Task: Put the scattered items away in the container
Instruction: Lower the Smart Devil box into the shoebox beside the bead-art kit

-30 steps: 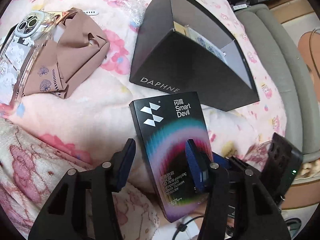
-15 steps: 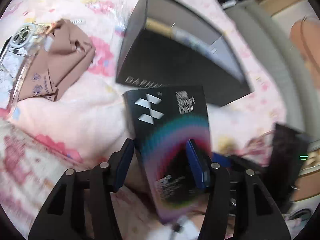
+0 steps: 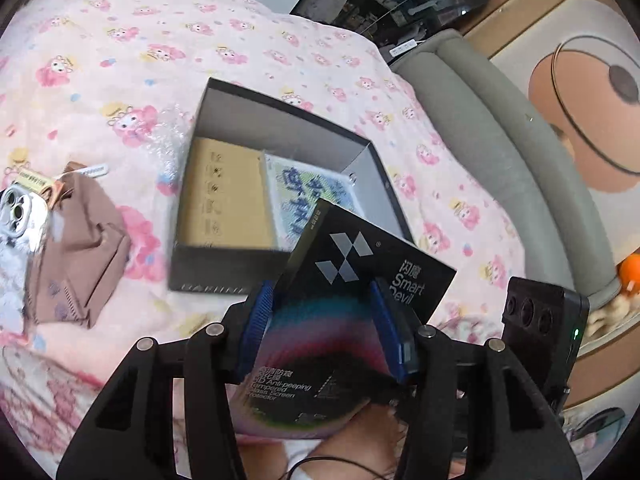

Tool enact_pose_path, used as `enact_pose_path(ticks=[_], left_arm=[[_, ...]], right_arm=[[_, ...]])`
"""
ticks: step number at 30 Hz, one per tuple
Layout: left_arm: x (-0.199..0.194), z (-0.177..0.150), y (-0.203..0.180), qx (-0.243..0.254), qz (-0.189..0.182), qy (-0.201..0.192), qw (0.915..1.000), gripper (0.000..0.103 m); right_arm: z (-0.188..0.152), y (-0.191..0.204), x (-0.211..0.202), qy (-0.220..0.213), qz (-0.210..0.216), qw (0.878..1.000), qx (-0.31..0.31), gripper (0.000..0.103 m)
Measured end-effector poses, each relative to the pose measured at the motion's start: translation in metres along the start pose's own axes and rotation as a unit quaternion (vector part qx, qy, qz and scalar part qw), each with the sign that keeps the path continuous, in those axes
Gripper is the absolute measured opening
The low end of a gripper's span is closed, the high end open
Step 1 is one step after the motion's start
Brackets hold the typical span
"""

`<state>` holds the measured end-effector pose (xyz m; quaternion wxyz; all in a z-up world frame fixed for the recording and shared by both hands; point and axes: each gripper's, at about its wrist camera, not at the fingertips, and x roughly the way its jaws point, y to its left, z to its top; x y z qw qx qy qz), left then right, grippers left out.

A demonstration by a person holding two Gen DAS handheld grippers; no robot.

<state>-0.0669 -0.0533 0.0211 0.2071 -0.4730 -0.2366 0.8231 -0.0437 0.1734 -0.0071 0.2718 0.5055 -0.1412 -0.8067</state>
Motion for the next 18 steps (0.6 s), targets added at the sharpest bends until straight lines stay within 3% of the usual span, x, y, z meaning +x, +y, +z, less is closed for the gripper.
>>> enact_pose_path(ticks=[4,9,14,18], left_arm=[[0.011,0.017,-0.011,0.014,0.0,-0.008,0.9999,0.052],[0.018,0.062,-0.018,0.022,0.01,-0.039,0.999,0.052],[0.048,0.103,0.0,0.002,0.022,-0.039,0.999,0.051],[0.078,0.113,0.025,-0.031,0.038,-0.018,0.9986,0.051]], right_arm=[[0.031,-0.002,-0.011,-0.025,0.0,1.0,-0.002,0.05],[0.087,0.01,-0.01,-0.047,-0.022,0.998,-0.039,0.05],[0.143,0.011,0.018,-0.03,-0.028,0.997,-0.061,0.051],[0.162,-0.006,0.049,0.002,-0.022,0.998,-0.064,0.051]])
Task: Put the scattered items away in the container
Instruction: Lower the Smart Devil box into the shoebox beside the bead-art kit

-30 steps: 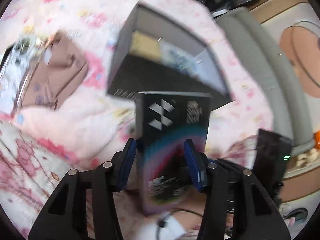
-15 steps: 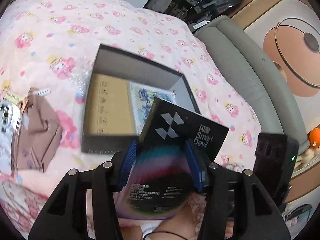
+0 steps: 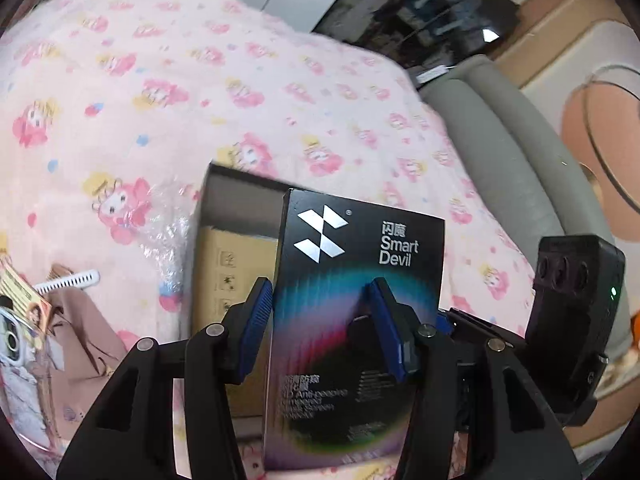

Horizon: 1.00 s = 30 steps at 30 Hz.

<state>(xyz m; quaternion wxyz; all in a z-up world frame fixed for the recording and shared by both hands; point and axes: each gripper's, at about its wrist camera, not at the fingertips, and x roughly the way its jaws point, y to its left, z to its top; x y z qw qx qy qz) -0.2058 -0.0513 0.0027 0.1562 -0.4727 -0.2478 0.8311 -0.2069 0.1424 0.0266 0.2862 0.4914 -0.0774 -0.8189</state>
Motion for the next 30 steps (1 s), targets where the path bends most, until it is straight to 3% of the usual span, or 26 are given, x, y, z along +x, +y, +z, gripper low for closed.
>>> enact_pose_path(ticks=[12,16,25,30], left_arm=[[0.065,-0.001,0.023,-0.041,0.047,0.052,0.9967,0.052],[0.075,-0.007,0.016,-0.027,0.086,0.051,0.9946,0.052],[0.081,-0.009,0.009,0.0,0.121,0.064,0.9905,0.051],[0.079,-0.013,0.006,0.007,0.117,0.078,0.99,0.051]], right_arm=[[-0.005,-0.065,0.062,0.067,0.077,0.992,0.079,0.052],[-0.015,-0.068,0.071,0.088,0.084,0.988,0.096,0.053],[-0.014,-0.075,0.072,0.09,0.064,0.99,0.087,0.054],[-0.015,-0.074,0.067,0.089,0.031,0.993,0.071,0.054]])
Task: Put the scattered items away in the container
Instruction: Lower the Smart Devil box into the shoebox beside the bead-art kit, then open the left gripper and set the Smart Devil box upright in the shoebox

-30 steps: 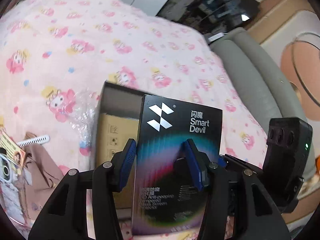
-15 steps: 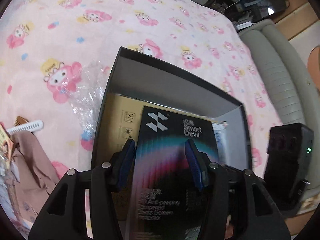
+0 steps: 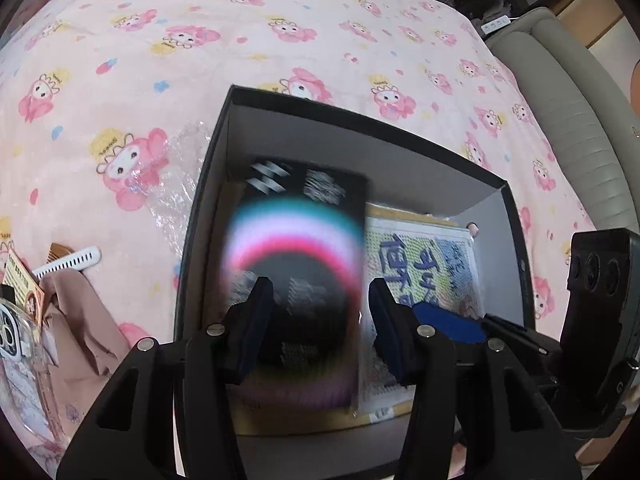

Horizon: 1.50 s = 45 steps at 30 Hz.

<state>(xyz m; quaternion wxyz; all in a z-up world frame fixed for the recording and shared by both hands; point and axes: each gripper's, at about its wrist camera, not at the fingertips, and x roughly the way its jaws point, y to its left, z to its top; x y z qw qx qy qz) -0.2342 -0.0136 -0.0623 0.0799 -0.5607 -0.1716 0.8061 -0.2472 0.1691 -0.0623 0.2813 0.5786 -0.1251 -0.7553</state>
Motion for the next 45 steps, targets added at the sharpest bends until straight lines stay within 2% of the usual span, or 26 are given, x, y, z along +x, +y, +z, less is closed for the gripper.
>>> enact_pose_path(ticks=[2,6,9,11,14,16,17,18,22,25,26,29,32,37,39,42,43,45], left_arm=[[-0.002,-0.001,-0.004,0.015,-0.004,-0.004,0.9999,0.051],[0.002,0.007,-0.019,0.058,0.023,-0.004,0.9981,0.051],[0.018,0.014,-0.03,0.086,0.041,0.023,0.9952,0.051],[0.033,0.012,-0.037,0.104,0.056,0.051,0.9917,0.051],[0.052,0.003,-0.048,0.137,0.09,0.073,0.9838,0.051],[0.066,0.0,-0.047,0.137,0.127,0.089,0.9783,0.049],[0.067,0.0,-0.046,0.137,0.144,0.085,0.9764,0.049],[0.068,0.002,-0.045,0.134,0.152,0.087,0.9755,0.05],[0.064,0.012,-0.034,0.107,0.136,0.099,0.9799,0.05],[0.048,0.025,-0.026,0.083,0.061,0.082,0.9913,0.048],[0.042,0.032,-0.024,0.075,0.049,0.069,0.9935,0.049],[0.036,0.056,-0.021,0.071,0.072,0.031,0.9944,0.047],[0.046,0.074,-0.016,0.075,0.098,0.024,0.9921,0.047],[0.059,0.088,-0.03,0.108,0.12,0.009,0.9868,0.047],[0.072,0.092,-0.035,0.116,0.132,0.016,0.9843,0.051],[0.09,0.085,-0.04,0.123,0.146,0.047,0.9805,0.051],[0.098,0.084,-0.036,0.11,0.161,0.065,0.9786,0.055],[0.106,0.085,-0.032,0.086,0.17,0.067,0.9793,0.059]], right_arm=[[-0.001,0.0,-0.005,-0.009,-0.024,1.0,-0.008,0.054],[-0.001,-0.005,-0.012,-0.032,-0.088,0.995,-0.017,0.054],[0.003,-0.013,-0.02,-0.053,-0.14,0.989,-0.014,0.054],[0.007,-0.018,-0.024,-0.063,-0.157,0.986,-0.012,0.054],[0.012,-0.028,-0.026,-0.061,-0.158,0.986,-0.001,0.054],[0.014,-0.029,-0.024,-0.055,-0.161,0.985,-0.005,0.054],[0.015,-0.029,-0.021,-0.051,-0.163,0.985,-0.01,0.054],[0.015,-0.03,-0.021,-0.046,-0.161,0.986,-0.013,0.054],[0.019,-0.031,-0.012,-0.023,-0.165,0.986,-0.023,0.054],[0.028,-0.034,-0.012,-0.02,-0.174,0.984,-0.029,0.054],[0.032,-0.036,-0.013,-0.021,-0.168,0.985,-0.023,0.054],[0.047,-0.039,-0.009,-0.008,-0.145,0.989,-0.015,0.054],[0.057,-0.038,0.001,-0.004,-0.168,0.985,-0.029,0.054],[0.059,-0.049,0.015,0.008,-0.154,0.988,-0.017,0.054],[0.059,-0.055,0.021,0.017,-0.161,0.987,-0.007,0.054],[0.06,-0.058,0.017,0.009,-0.15,0.989,0.004,0.054],[0.06,-0.058,0.017,0.005,-0.155,0.988,0.004,0.054],[0.06,-0.059,0.017,0.008,-0.165,0.986,0.008,0.054]])
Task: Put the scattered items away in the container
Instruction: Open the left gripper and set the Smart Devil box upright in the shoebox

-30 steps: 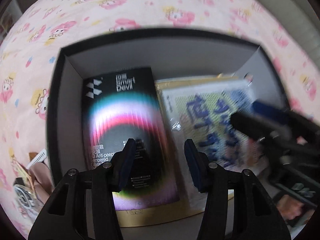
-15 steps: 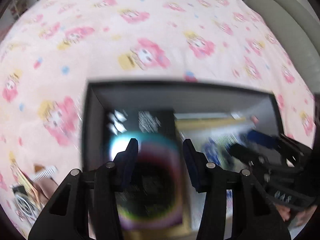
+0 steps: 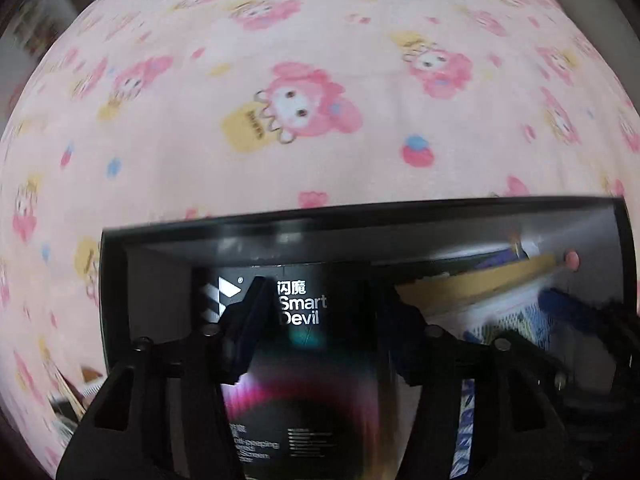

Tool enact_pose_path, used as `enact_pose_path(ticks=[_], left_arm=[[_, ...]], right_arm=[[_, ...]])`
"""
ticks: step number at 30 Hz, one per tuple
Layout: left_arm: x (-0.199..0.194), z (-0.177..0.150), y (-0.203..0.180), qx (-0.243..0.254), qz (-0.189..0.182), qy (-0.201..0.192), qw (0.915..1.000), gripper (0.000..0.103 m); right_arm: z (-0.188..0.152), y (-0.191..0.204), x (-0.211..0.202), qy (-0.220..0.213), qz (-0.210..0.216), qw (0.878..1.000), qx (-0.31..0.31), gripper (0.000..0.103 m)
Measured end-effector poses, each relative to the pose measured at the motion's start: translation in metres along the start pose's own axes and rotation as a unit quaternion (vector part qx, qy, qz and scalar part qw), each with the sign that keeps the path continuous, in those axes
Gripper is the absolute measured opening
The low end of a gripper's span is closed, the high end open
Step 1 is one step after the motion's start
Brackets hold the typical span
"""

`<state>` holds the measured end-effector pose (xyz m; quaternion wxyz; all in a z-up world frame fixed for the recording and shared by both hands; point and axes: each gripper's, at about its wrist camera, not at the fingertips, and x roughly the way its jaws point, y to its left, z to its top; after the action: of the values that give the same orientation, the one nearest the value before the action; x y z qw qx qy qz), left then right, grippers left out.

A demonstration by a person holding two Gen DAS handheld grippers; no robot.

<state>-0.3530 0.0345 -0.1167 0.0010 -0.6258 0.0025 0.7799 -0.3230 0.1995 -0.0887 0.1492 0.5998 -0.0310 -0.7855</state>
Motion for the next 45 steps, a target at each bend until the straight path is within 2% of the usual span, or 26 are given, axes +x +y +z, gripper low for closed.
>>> enact_pose_path(ticks=[4,12,14,15,16,20,22,24,25,27,31,33,34,37,38,41,45], left_arm=[[0.005,-0.001,-0.001,0.0,0.008,0.015,0.9999,0.059],[0.004,-0.03,0.006,-0.002,-0.006,0.021,0.9998,0.059],[0.002,-0.033,0.01,-0.009,-0.024,0.031,0.9992,0.056],[-0.001,-0.032,0.014,-0.016,-0.038,0.029,0.9987,0.047],[-0.004,-0.028,0.021,-0.026,-0.066,0.023,0.9972,0.043],[-0.002,-0.011,0.032,-0.041,-0.097,-0.005,0.9945,0.041],[0.01,-0.003,0.027,-0.034,-0.08,-0.002,0.9962,0.041],[0.023,0.001,0.015,-0.022,-0.045,0.027,0.9984,0.041],[0.03,-0.001,0.011,-0.024,-0.041,0.047,0.9978,0.041],[0.03,-0.004,0.011,-0.026,-0.041,0.044,0.9979,0.042],[0.029,-0.001,0.015,-0.042,-0.07,0.047,0.9956,0.041],[0.02,-0.003,0.015,-0.054,-0.096,0.033,0.9934,0.041],[0.009,-0.007,0.013,-0.051,-0.104,0.013,0.9932,0.042],[-0.01,-0.025,0.011,-0.033,-0.115,-0.007,0.9928,0.042],[-0.014,-0.024,0.009,-0.029,-0.129,0.004,0.9913,0.042],[-0.02,-0.056,0.006,-0.024,-0.176,0.044,0.9832,0.042],[-0.019,-0.071,-0.007,-0.009,-0.21,0.062,0.9756,0.039]], right_arm=[[-0.001,-0.002,0.002,0.007,0.005,1.0,0.003,0.055],[-0.003,0.006,0.0,0.012,0.008,1.0,-0.015,0.055],[-0.005,0.01,0.0,0.011,-0.002,1.0,-0.025,0.055],[-0.005,0.012,0.0,0.011,-0.007,0.999,-0.032,0.055],[-0.006,0.014,-0.001,0.01,-0.012,0.999,-0.037,0.055],[-0.006,0.014,0.002,0.01,-0.029,0.999,-0.037,0.055],[-0.006,0.012,0.003,0.012,-0.023,0.999,-0.036,0.056],[-0.006,0.011,0.003,0.013,-0.02,0.999,-0.037,0.057],[-0.007,0.011,0.003,0.013,-0.02,0.999,-0.038,0.059],[-0.007,0.012,0.004,0.016,-0.022,0.999,-0.043,0.06],[-0.01,0.013,0.0,0.013,-0.021,0.999,-0.049,0.06],[-0.011,0.013,-0.002,0.01,-0.025,0.999,-0.047,0.06],[-0.012,0.012,-0.002,0.01,-0.027,0.998,-0.047,0.06],[-0.015,0.01,-0.007,0.007,-0.026,0.999,-0.039,0.06],[-0.017,0.009,-0.009,0.007,-0.021,0.999,-0.037,0.06],[-0.024,0.011,-0.017,0.007,-0.003,0.999,-0.037,0.06],[-0.033,0.016,-0.019,0.01,-0.003,0.999,-0.046,0.06]])
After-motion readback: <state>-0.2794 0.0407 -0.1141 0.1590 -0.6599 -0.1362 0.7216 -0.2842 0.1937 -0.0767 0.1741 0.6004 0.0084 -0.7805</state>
